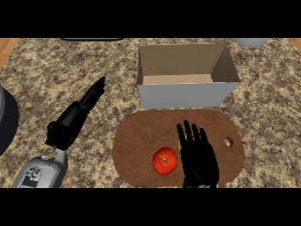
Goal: Pick the lemon from the cutting board and place it in the cardboard box
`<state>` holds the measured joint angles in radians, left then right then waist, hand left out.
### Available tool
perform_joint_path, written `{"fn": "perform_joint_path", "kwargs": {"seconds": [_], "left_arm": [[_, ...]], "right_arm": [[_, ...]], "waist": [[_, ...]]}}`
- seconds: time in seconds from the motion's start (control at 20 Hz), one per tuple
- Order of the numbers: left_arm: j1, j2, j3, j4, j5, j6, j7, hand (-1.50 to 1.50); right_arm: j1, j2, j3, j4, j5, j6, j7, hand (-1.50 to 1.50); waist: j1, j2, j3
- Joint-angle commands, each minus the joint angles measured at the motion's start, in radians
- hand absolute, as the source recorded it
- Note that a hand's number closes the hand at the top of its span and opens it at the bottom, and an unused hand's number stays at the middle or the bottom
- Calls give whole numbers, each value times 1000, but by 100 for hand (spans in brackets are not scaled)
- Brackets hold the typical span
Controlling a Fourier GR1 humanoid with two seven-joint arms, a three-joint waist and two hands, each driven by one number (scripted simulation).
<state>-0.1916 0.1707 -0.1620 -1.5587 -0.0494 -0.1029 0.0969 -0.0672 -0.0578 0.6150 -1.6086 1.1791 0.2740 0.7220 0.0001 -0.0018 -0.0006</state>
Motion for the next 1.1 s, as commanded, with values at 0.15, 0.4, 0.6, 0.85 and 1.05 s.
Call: {"fn": "perform_joint_path", "kwargs": {"seconds": [0.15, 0.4, 0.6, 0.85, 1.05], "left_arm": [[-12, -9, 52, -1, -13, -38, 10, 0], [22, -46, 4, -43, -55, -13, 29, 0], [13, -51, 30, 16, -61, -32, -29, 0], [29, -55, 9, 12, -85, -18, -52, 0], [-27, -47, 55, 66, -51, -49, -42, 0]], "right_arm": [[-6, -3, -53, 57, 7, -4, -71, 150], [-52, -44, -93, 157, 18, -51, -167, 150], [-51, 11, -28, 72, 64, 4, -131, 150], [-106, 56, 134, 137, 11, -106, -190, 150], [-203, 56, 161, 142, 15, -163, -116, 150]], "waist": [[0, 1, 1], [4, 2, 1], [0, 1, 1], [12, 3, 1], [5, 3, 1]]}}
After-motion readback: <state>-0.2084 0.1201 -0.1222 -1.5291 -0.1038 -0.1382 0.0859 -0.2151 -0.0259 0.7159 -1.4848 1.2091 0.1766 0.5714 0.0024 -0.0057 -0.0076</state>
